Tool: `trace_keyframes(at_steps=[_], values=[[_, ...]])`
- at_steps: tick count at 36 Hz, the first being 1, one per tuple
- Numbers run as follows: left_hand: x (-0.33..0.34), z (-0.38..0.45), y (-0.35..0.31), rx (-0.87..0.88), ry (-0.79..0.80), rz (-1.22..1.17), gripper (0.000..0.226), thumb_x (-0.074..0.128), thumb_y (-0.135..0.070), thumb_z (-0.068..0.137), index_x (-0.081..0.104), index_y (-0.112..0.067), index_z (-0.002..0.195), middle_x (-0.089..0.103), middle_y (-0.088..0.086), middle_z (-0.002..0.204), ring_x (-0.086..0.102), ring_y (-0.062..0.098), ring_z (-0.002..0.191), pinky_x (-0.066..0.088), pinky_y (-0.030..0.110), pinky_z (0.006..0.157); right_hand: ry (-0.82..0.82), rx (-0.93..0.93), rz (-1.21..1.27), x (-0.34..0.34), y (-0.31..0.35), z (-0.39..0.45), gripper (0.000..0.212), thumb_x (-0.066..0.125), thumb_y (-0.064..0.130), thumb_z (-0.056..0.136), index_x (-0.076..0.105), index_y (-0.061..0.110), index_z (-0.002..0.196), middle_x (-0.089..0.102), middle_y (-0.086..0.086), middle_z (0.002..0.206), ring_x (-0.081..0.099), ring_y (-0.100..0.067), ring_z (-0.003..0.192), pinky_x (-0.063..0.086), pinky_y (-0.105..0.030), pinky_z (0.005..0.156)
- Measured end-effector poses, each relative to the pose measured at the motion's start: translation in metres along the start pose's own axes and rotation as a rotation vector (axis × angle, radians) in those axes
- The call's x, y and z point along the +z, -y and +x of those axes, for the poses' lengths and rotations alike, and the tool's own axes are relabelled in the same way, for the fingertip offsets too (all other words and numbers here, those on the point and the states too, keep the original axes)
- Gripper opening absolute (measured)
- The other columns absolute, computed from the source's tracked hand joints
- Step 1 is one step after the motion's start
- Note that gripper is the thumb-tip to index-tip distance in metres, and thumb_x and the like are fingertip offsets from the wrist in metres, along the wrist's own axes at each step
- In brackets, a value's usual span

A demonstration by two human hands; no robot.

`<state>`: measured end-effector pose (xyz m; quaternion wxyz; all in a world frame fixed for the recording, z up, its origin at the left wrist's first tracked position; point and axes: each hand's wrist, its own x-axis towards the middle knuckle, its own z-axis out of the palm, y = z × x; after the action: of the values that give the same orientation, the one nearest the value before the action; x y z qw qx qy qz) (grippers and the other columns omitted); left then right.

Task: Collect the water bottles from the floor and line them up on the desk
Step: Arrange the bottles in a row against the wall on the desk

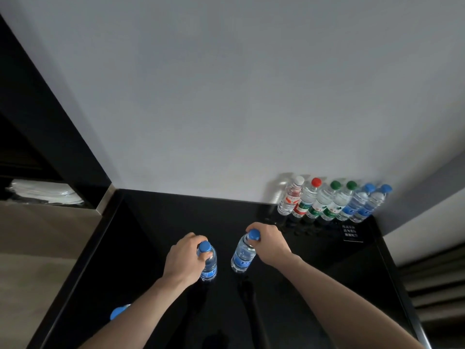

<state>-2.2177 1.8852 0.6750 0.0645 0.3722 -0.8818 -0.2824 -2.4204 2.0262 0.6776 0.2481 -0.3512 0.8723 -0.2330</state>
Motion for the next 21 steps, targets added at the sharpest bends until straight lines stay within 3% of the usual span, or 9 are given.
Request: trace_keyframes(at_steps=[11,21], values=[[0.003,0.038,-0.012,-0.051,-0.024,0.006,0.022,0.076,-0.032,0.087,0.067,-0.028,0.107,0.056,-0.018,0.094,0.062,0.006,0.079,0.044,0.010,0.059,-0.002,-0.023,-0.067,-0.029,0.003,0.061,0.028,0.067,0.017,0.092,0.064,0.028,0.118,0.060,0.001,0.110,0.059,-0.016,0.089,0.049,-0.027,0.071],[0.006,0.098,-0.020,-0.070,-0.062,0.013,0.016,0.075,-0.028,0.088,0.066,-0.027,0.102,0.062,-0.014,0.097,0.066,0.012,0.088,0.058,0.024,0.075,-0.012,-0.069,-0.082,-0.050,0.001,0.125,0.027,0.060,0.013,0.093,0.065,0.023,0.117,0.065,-0.005,0.113,0.060,-0.020,0.090,0.048,-0.027,0.072]])
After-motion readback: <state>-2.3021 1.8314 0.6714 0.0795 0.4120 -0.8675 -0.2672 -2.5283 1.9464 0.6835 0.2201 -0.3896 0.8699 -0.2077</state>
